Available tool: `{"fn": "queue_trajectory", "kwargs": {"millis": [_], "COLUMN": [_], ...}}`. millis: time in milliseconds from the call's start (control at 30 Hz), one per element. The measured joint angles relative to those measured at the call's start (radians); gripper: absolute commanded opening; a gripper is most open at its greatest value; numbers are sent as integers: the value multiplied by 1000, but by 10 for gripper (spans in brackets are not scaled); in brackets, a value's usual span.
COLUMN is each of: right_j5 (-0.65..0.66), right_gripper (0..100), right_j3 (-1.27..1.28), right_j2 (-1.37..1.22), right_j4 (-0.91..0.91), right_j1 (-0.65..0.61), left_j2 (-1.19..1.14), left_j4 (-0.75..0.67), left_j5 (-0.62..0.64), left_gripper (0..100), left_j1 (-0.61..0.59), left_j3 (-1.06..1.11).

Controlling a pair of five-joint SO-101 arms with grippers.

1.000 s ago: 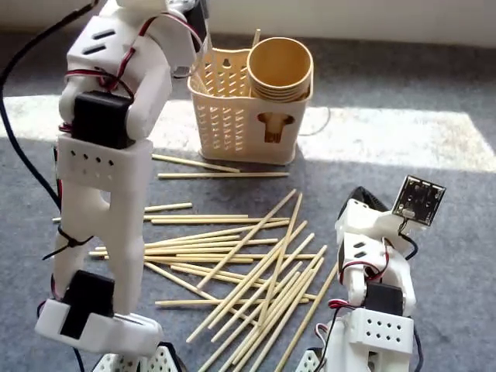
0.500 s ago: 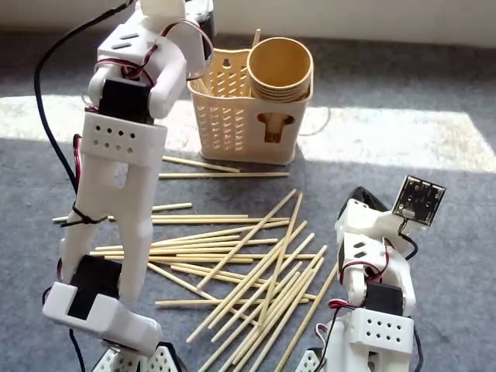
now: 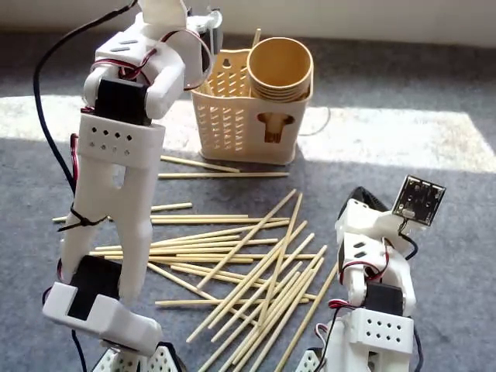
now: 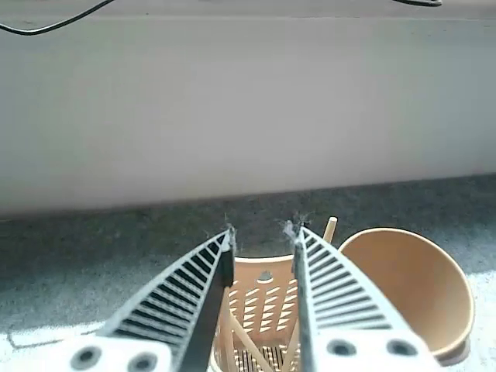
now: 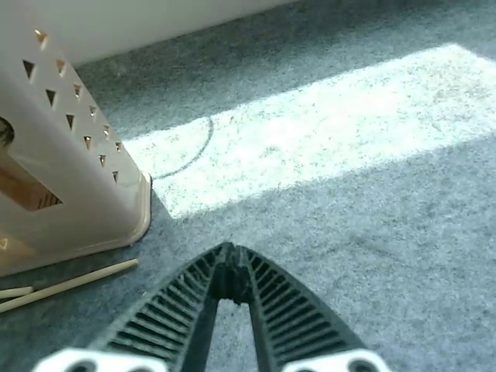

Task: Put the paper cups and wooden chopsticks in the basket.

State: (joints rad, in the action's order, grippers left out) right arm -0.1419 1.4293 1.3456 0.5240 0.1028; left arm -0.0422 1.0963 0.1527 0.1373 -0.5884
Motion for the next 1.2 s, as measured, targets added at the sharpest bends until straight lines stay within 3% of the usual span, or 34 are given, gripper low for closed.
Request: {"fn": "queue_trajectory", "kwargs": {"millis": [400, 567, 767, 1067, 1200], "right_j5": [0, 0, 0, 0, 0], "right_gripper": [6, 6, 6, 6, 6], "right_j3": [0, 0, 0, 0, 0], "right_j2": [0, 0, 0, 0, 0], "right_j4": [0, 0, 0, 0, 0], "right_j1": [18, 40, 44, 115, 120], "left_j2": [0, 0, 0, 2, 2], "left_j4": [330, 480, 595, 626, 555], "left_j5": [-63, -138, -245, -311, -313], "left_gripper": [136, 59, 52, 54, 122], "left_j1": [44, 126, 250, 390, 410], "left_j3": [-183, -258, -265, -100, 60]}}
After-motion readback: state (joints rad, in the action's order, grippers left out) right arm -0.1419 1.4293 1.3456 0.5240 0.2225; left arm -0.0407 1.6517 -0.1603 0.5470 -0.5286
